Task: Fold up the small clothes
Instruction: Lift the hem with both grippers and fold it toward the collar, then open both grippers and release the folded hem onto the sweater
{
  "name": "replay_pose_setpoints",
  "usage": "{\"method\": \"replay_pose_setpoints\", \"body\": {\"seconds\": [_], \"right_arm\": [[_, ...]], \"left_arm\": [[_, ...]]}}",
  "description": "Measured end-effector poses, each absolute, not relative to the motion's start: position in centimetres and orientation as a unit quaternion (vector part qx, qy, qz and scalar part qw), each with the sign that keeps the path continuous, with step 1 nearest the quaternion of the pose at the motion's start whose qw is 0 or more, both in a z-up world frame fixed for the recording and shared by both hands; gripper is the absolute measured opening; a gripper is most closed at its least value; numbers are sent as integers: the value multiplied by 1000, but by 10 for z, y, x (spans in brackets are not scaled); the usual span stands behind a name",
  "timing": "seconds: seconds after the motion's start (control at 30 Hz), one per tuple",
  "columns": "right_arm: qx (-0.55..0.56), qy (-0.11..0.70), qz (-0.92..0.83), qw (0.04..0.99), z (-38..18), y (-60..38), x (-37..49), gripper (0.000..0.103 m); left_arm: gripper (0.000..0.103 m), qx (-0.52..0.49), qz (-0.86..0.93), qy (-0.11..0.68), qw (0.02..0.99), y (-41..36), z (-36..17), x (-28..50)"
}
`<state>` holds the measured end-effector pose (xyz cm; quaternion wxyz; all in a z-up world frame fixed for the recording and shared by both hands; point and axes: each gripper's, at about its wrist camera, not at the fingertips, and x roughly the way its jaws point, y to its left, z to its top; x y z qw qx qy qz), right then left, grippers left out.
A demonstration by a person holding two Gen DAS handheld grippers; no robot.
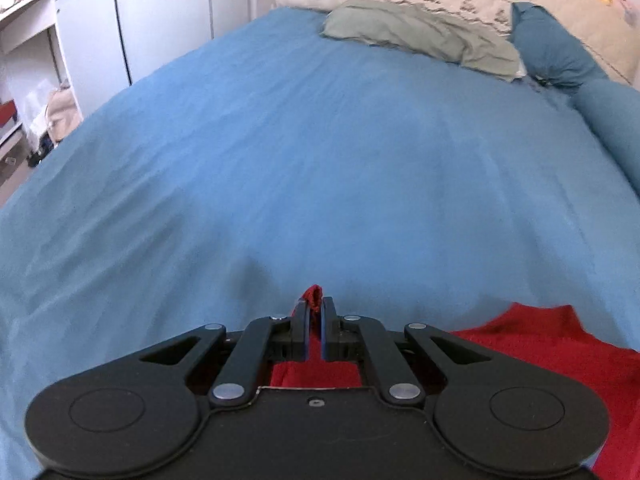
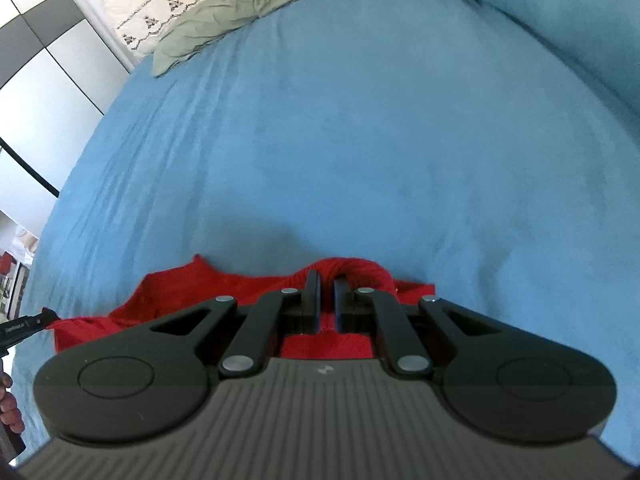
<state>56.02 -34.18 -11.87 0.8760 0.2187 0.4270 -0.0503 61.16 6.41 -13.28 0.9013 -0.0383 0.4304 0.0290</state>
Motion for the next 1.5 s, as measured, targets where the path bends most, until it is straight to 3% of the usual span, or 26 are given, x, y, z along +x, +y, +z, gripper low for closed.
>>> {"method": "replay_pose_setpoints", "body": {"seconds": [0.17,0.2,0.27,0.3,0.33,0.37,0.4,0.47,0.6,1.0,1.2,1.5], "right_arm": [[194,425,-56,882,-139,-335,559,22],[187,425,-56,884,-139,-336,559,23],[164,425,-57,888,-134,-332,558,31],[152,420,-58,893,-127,-329,557,54],[137,411,-63,899,-120,-326,554,87],[122,395,-71,908,-113,-323,548,101],[104,370,-79,920,-103,-319,538,103],[84,338,-52,936,-89,-309,518,103],[53,365,-10,930,-90,-287,486,103],[46,443,-4,895,-165,-258,441,103],[28,419,0,907,-165,-251,433,103],[41,427,-50,902,-97,-243,369,103]], "left_arm": [[7,-9,38,427,903,56,-150,616],[16,2,41,424,905,54,-149,616],[52,19,48,411,910,51,-142,610],[81,20,45,400,915,53,-137,604],[93,19,38,383,923,53,-131,596],[94,23,27,367,929,53,-123,585],[94,27,16,359,933,51,-117,573],[94,35,-12,370,928,45,-113,551],[95,36,-55,407,911,27,-126,508],[100,74,-77,473,875,9,-191,467],[101,115,-50,442,888,1,-168,458],[102,105,-81,439,889,-28,-126,432]]}}
